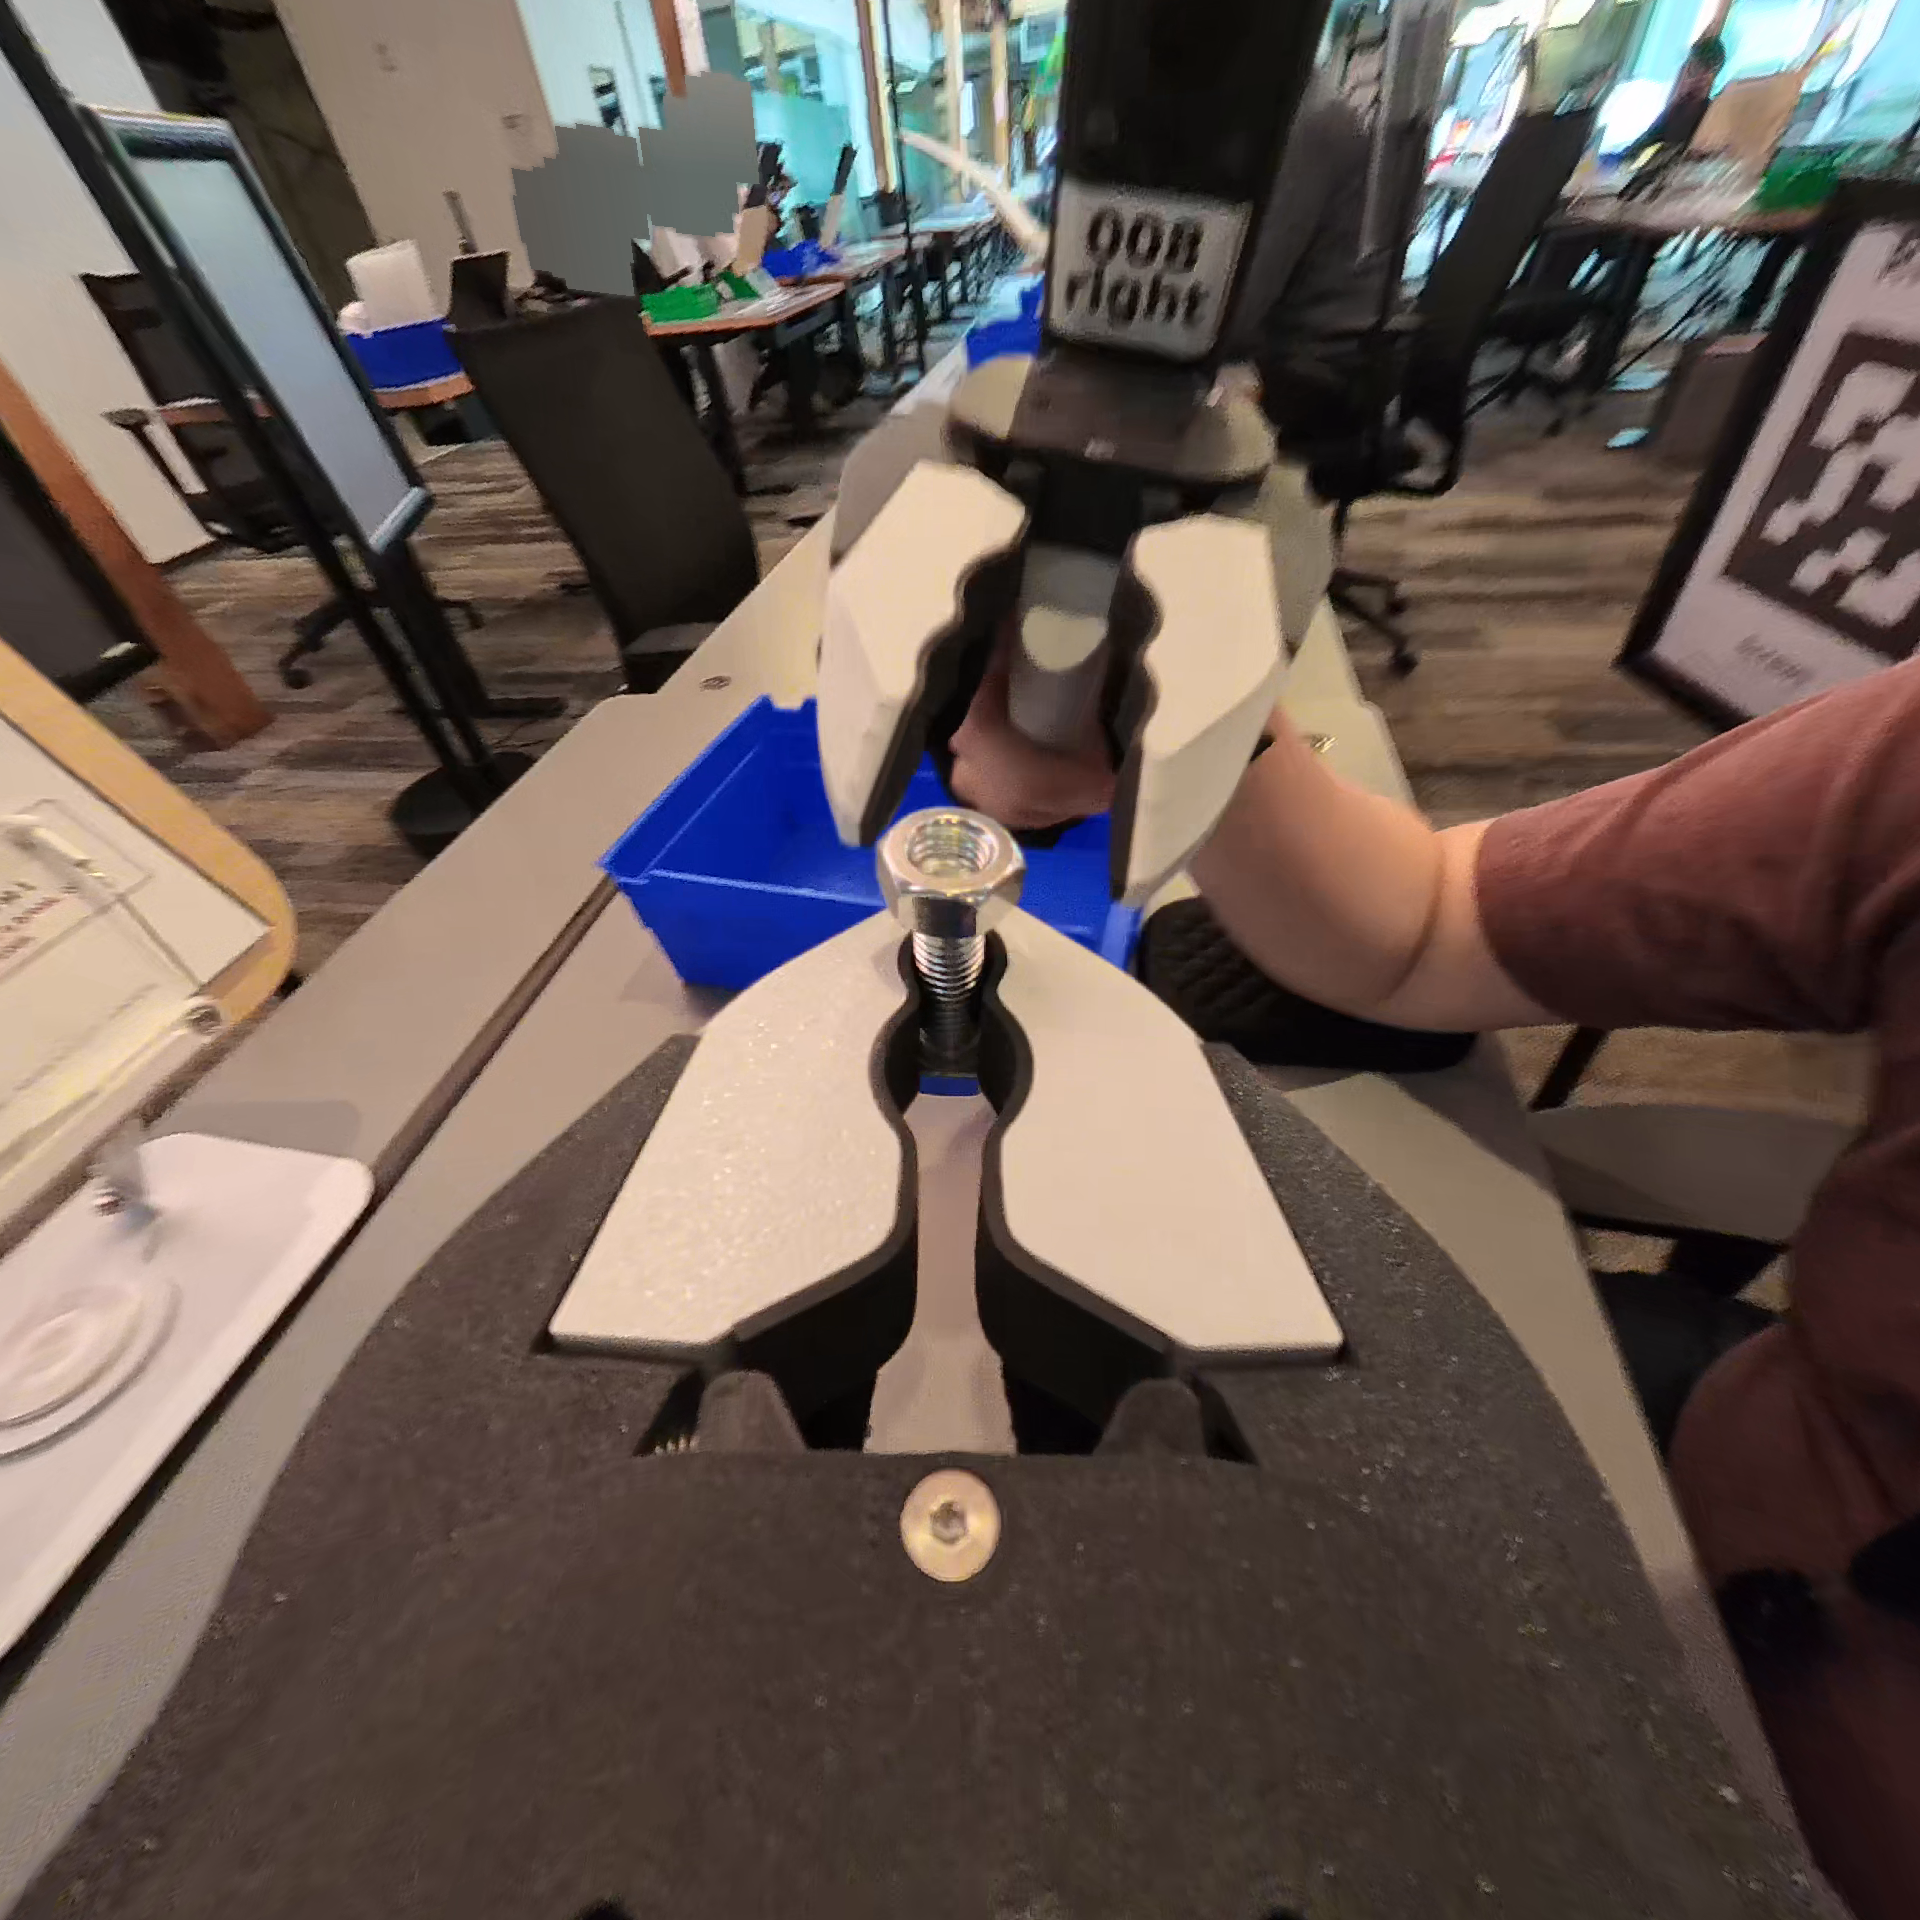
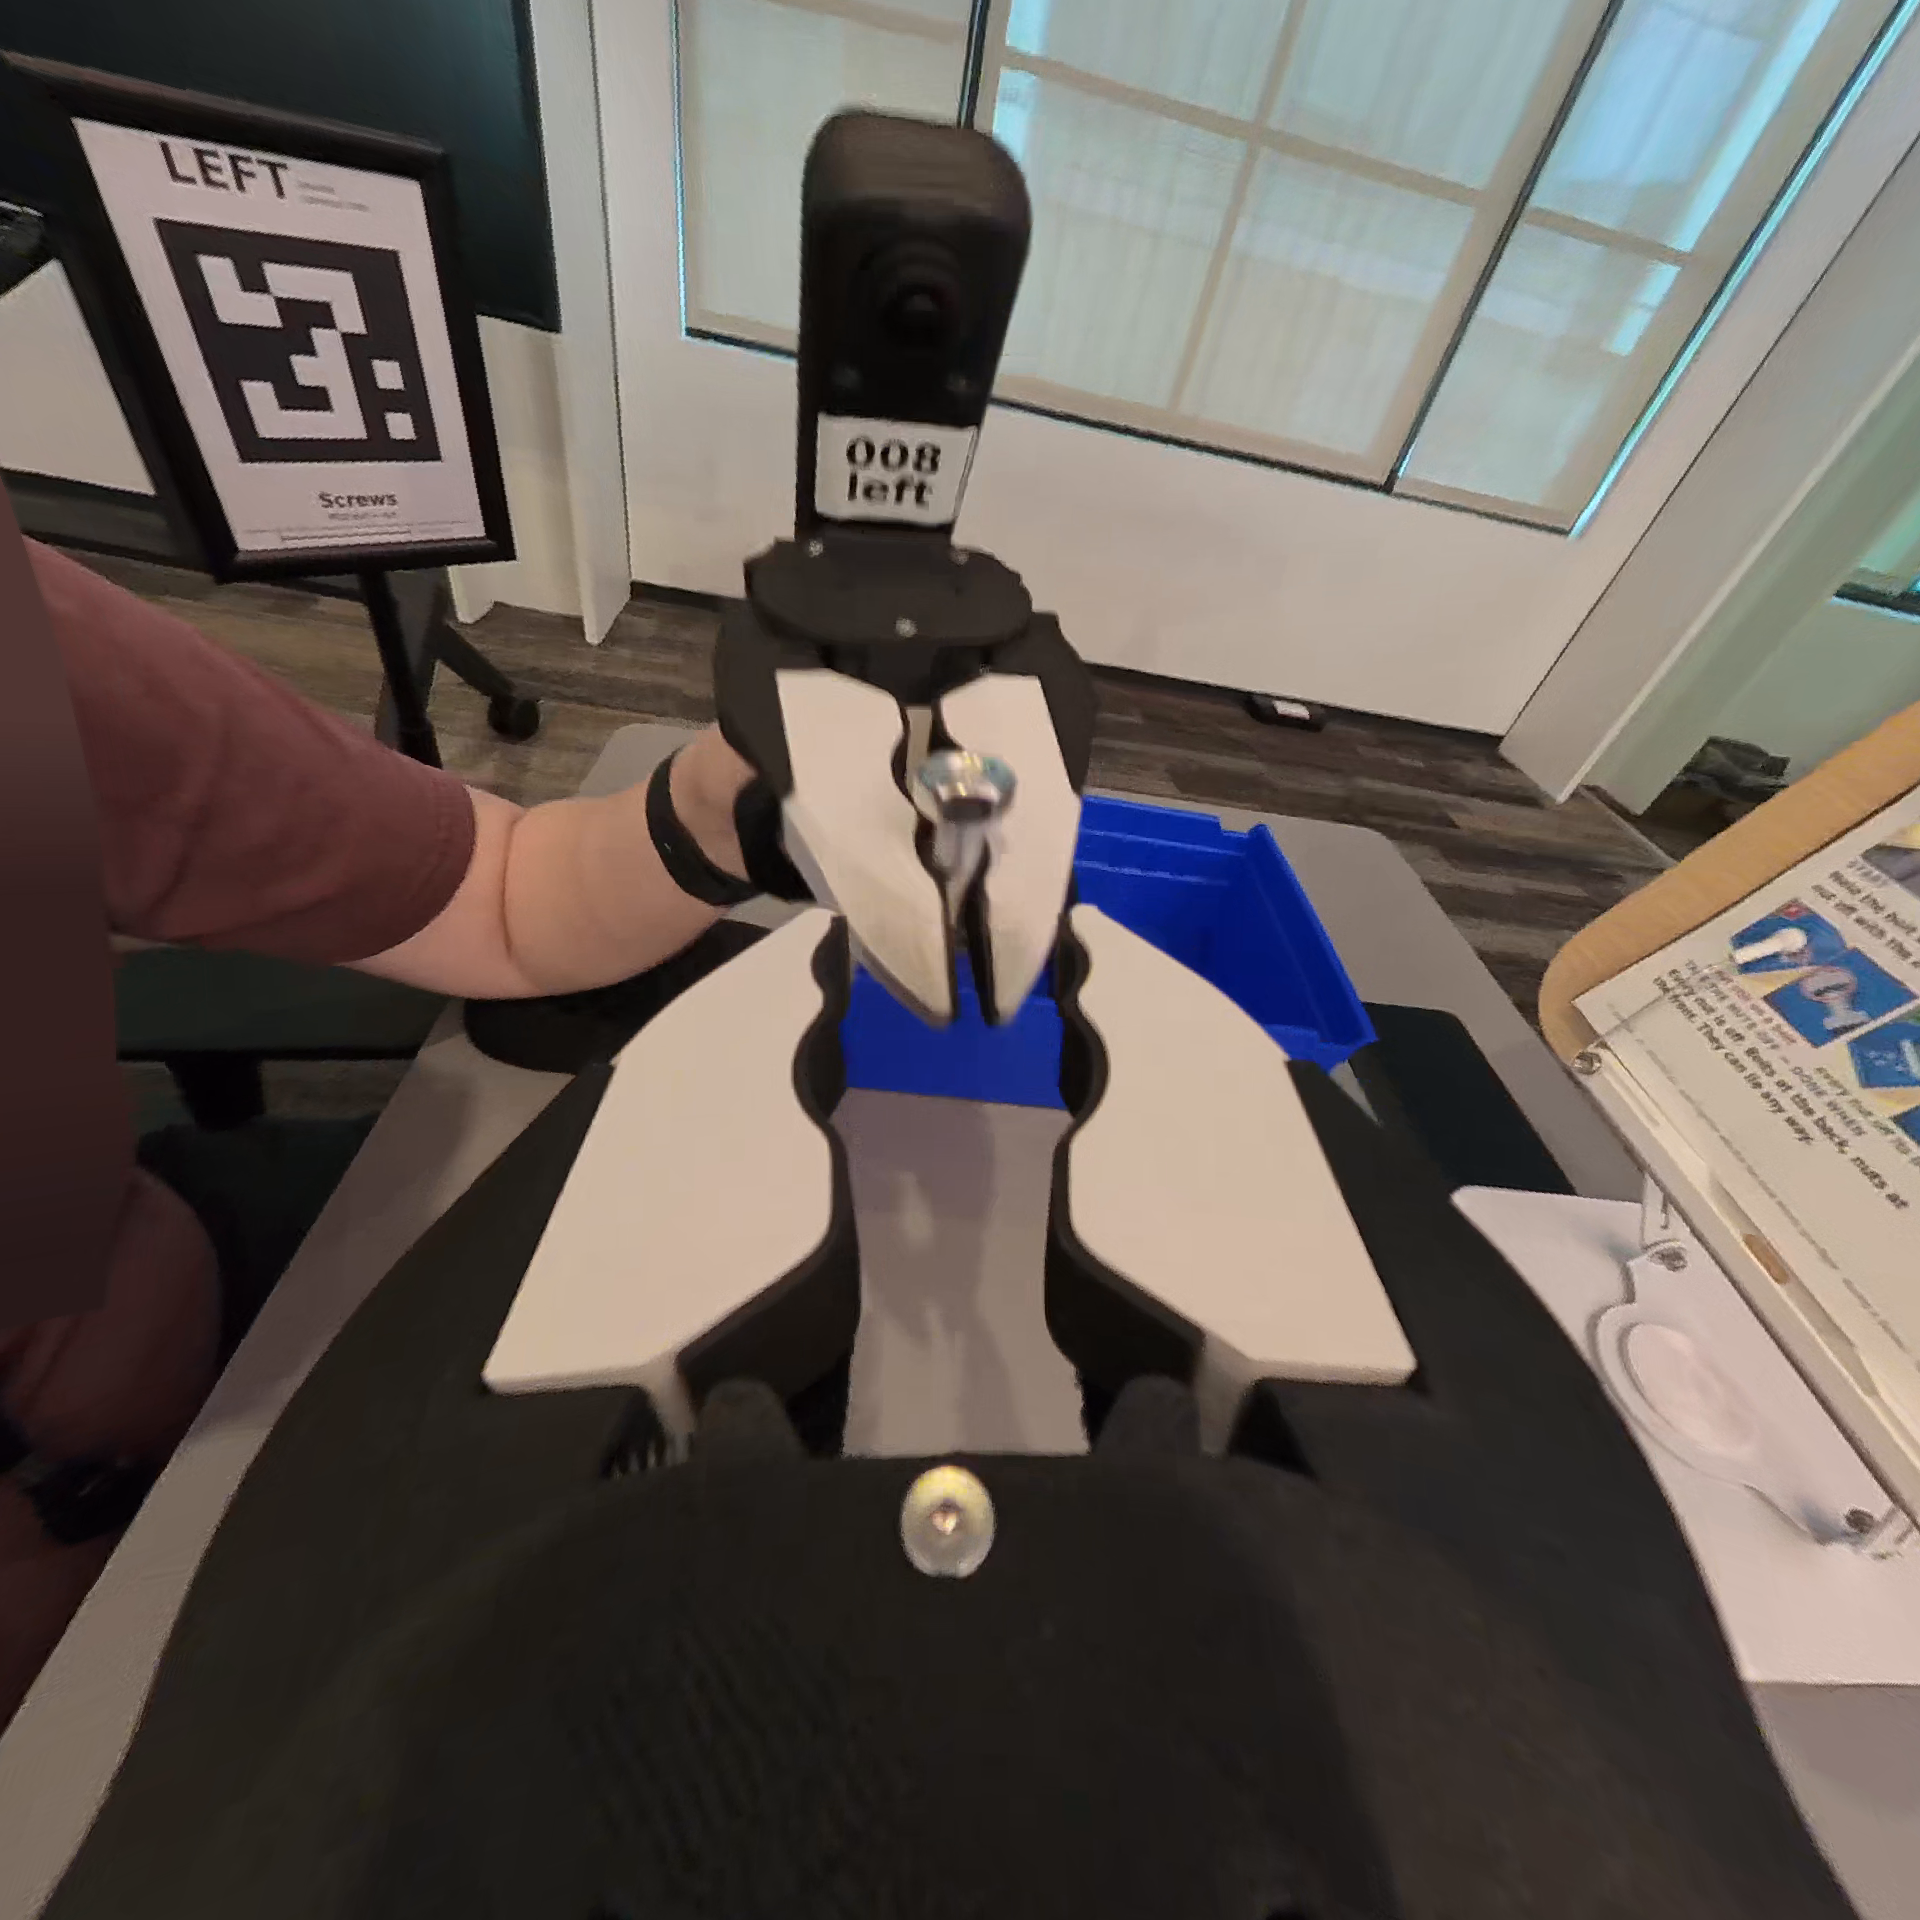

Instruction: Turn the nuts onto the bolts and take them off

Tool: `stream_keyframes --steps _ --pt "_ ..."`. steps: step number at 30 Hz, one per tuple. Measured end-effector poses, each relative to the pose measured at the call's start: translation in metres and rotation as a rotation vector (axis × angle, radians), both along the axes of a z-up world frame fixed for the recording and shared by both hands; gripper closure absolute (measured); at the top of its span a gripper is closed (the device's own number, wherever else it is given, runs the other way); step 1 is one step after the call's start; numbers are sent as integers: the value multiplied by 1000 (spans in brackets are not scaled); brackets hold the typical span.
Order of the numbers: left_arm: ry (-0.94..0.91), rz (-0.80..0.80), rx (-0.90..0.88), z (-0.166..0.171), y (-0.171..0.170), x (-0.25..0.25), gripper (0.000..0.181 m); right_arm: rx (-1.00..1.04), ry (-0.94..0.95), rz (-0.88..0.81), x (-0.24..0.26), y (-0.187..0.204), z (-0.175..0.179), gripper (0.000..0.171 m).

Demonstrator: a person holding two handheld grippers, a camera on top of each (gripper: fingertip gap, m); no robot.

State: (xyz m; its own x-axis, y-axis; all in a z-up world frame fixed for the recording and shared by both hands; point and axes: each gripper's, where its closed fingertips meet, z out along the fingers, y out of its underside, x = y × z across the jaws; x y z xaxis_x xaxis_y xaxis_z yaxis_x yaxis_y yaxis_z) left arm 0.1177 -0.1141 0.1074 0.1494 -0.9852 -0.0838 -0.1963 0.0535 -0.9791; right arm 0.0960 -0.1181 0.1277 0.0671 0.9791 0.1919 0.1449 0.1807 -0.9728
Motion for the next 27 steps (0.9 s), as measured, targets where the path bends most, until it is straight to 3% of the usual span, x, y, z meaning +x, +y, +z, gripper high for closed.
stream_keyframes --steps 5,10,21,27 --pt "-29 -78 -137 5 -2 -13 176 -77 110 11 -3 7 9 140" --pt "20 -70 -140 -5 0 -10 176 -229 174 83 -12 5 8 141" --pt "89 -59 16 -8 -10 -2 176 -18 125 108 -16 -16 9 139" --pt "57 11 30 -1 1 -10 176 37 91 69 -10 -21 13 149"
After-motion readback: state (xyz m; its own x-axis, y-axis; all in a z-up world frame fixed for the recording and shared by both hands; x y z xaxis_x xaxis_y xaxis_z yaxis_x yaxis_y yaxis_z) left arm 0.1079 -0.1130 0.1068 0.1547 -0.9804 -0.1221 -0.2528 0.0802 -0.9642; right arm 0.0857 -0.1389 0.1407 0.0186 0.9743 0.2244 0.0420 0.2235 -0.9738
